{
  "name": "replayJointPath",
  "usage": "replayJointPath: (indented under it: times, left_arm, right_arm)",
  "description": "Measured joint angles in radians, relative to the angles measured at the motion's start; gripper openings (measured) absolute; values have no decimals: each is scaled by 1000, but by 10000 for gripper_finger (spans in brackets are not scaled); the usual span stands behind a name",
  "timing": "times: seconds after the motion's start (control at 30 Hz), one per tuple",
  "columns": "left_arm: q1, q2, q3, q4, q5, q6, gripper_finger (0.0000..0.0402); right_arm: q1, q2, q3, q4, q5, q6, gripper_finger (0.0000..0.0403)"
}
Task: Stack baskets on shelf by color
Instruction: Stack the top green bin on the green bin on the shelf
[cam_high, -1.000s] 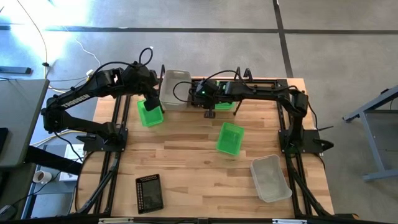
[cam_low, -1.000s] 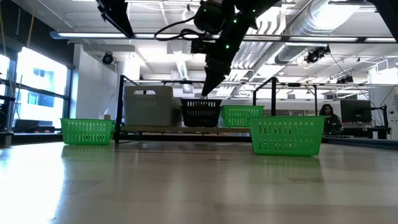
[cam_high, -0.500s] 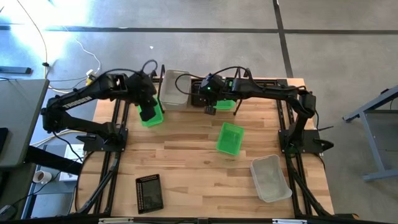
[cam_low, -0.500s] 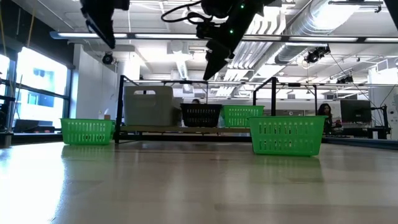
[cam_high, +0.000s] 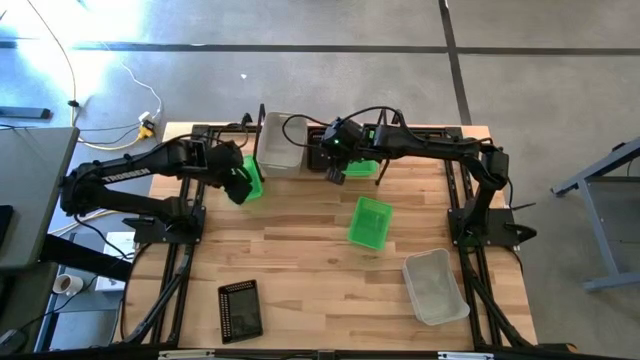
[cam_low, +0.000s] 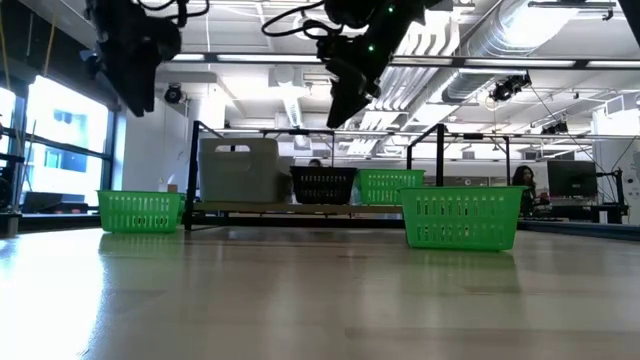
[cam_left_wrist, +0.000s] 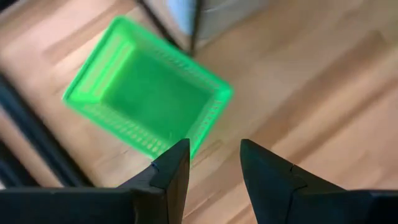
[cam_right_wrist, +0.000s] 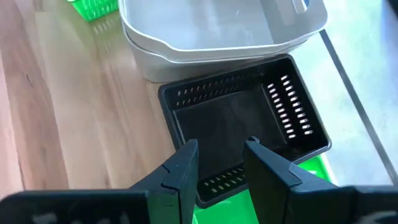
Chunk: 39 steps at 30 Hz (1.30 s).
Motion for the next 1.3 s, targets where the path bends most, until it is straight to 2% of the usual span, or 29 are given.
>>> replayJointPath:
  times: [0.13, 0.3, 0.5, 0.83, 1.07, 1.3]
  left_arm:
    - [0, -8, -43, -3, -73, -126, 132]
    - [19, -7, -116, -3, -158, -189, 132]
    - [110, -7, -214, 17, -164, -264, 132]
    - [240, 3, -298, 197, -146, -384, 132]
    - [285, 71, -317, 216, -145, -455, 132]
    - [309, 160, -317, 228, -171, -501, 132]
  right_arm:
    - [14, 0, 0, -9, -6, 27, 114]
    - [44, 0, 0, -19, -6, 53, 114]
    - [84, 0, 0, -33, -6, 20, 114]
    - [89, 0, 0, -39, 33, -101, 114]
    - [75, 0, 0, -39, 35, -104, 114]
    - [71, 0, 0, -39, 32, -176, 114]
